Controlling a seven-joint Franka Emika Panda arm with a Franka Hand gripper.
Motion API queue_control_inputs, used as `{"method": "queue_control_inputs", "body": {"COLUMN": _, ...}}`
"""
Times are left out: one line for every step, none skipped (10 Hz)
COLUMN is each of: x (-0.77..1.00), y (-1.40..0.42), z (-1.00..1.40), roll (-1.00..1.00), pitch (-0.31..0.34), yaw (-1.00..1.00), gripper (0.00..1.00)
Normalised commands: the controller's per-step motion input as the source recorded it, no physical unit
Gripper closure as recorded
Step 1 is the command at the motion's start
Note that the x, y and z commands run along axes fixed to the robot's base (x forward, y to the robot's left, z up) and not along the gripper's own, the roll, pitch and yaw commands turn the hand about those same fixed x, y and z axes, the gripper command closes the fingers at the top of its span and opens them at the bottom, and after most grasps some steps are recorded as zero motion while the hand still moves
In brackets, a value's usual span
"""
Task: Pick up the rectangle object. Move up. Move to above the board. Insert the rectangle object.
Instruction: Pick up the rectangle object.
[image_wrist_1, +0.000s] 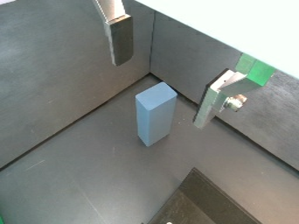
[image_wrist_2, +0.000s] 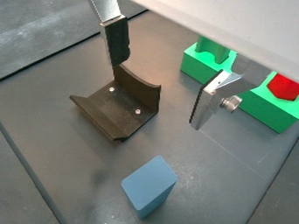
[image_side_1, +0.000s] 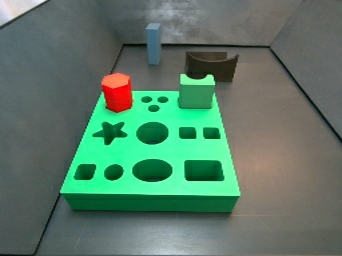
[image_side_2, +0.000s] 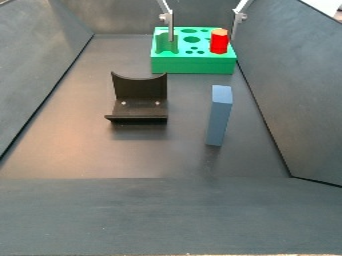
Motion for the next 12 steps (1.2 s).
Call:
{"method": "queue_control_inputs", "body": {"x": -0.05, "y": 0.09, "z": -0.09, "roll": 0.00, "pitch": 0.000, "yaw": -0.09, "gripper": 0.00}}
{"method": "queue_control_inputs", "body": {"x": -0.10, "y": 0.25, "z": -0.24, "roll": -0.03, "pitch": 0.000, "yaw": -0.10, "gripper": 0.00}}
{"method": "queue_control_inputs", "body": {"x": -0.11, "y": 0.29, "z": -0.33, "roll": -0.03, "pitch": 0.000, "yaw": -0.07, "gripper": 0.00}}
{"method": "queue_control_inputs", "body": {"x": -0.13, "y": 0.29, "z": -0.42, "roll": 0.00, "pitch": 0.000, "yaw": -0.08, "gripper": 0.00}}
{"method": "queue_control_inputs", "body": {"x": -0.10, "y": 0.21, "z": -0.42, "roll": -0.02, "pitch": 0.000, "yaw": -0.16, "gripper": 0.00}}
{"method": "queue_control_inputs", "body": {"x": -0.11, "y": 0.19, "z": -0.43, "roll": -0.02, "pitch": 0.000, "yaw": -0.17, "gripper": 0.00}}
{"method": "queue_control_inputs", "body": {"x": -0.09, "y": 0.18, "z": -0.44, "roll": -0.01, "pitch": 0.000, "yaw": -0.16, "gripper": 0.00}}
{"method": "queue_control_inputs", "body": {"x": -0.06, "y": 0.20, "z": -0.45, "roll": -0.01, "pitch": 0.000, "yaw": -0.17, "gripper": 0.00}}
{"method": "queue_control_inputs", "body": {"x": -0.03, "y": 0.20, "z": -0.45, "roll": -0.01, "pitch": 0.000, "yaw": -0.16, "gripper": 0.00}}
{"method": "queue_control_inputs", "body": {"x": -0.05, "y": 0.20, "z": -0.49, "roll": 0.00, "pitch": 0.000, "yaw": -0.17, "gripper": 0.00}}
{"method": "queue_control_inputs", "body": {"x": -0.07, "y": 0.21, "z": -0.51, "roll": 0.00, "pitch": 0.000, "yaw": -0.16, "gripper": 0.00}}
{"method": "queue_control_inputs", "body": {"x": -0.07, "y": 0.19, "z": -0.55, "roll": 0.00, "pitch": 0.000, "yaw": -0.16, "gripper": 0.00}}
